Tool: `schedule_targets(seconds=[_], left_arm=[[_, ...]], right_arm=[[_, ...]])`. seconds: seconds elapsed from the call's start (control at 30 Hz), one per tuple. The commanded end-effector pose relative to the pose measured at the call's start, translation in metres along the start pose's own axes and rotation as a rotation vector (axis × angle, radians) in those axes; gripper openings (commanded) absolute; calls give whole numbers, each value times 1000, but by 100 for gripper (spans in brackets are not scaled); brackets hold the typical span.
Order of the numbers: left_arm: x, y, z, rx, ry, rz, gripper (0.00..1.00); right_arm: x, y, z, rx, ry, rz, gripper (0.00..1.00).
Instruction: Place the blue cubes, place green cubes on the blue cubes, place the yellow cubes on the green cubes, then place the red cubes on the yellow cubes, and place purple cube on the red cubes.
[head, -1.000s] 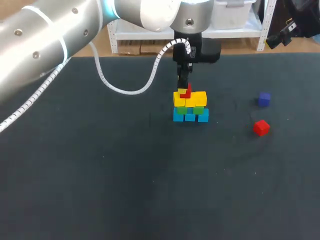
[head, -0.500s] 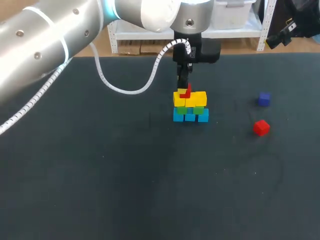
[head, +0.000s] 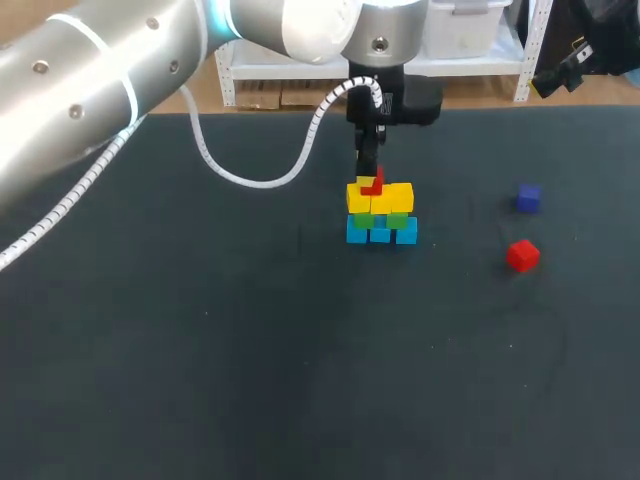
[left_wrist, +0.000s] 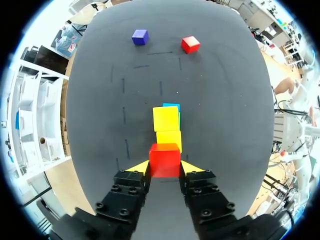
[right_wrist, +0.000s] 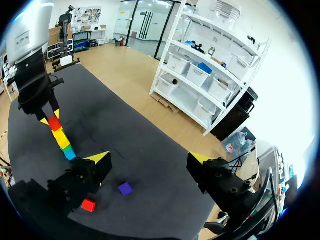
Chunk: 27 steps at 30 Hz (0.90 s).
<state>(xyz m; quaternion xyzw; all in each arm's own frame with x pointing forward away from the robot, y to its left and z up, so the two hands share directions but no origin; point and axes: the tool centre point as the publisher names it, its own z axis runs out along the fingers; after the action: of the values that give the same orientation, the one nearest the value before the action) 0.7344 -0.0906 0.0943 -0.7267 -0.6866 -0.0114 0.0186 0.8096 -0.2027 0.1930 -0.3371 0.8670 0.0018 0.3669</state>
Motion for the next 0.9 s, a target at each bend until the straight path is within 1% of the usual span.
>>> schedule_targets(seconds=[0.03,0.07,0.23,0.3,0.33,0.37,0.43,0.6,0.7,0.9], left_arm=[[0,0,-1,1,2,3,30],[0,0,-1,2,2,4,34],[0,-1,0,3,4,6,36],[0,-1,0,3,5,8,44],[0,-1,0,3,5,8,49],[0,-1,0,3,5,8,61],[0,-1,0,3,5,9,100],[1,-2,0,4,2,7,100],[3,-3,-6,4,-19,-8,100],[17,2,-24,-14,-74,-72,100]], right_arm=[[2,4,-1,20,-4,2,100],[2,4,-1,20,-4,2,100],[2,4,-1,20,-4,2,100],[2,4,-1,20,-4,2,100],[2,4,-1,20,-4,2,100],[2,4,-1,20,-4,2,100],[2,4,-1,20,-4,2,100],[2,4,-1,20,-4,2,100],[2,4,-1,20,-4,2,100],[2,4,-1,20,-4,2,100]])
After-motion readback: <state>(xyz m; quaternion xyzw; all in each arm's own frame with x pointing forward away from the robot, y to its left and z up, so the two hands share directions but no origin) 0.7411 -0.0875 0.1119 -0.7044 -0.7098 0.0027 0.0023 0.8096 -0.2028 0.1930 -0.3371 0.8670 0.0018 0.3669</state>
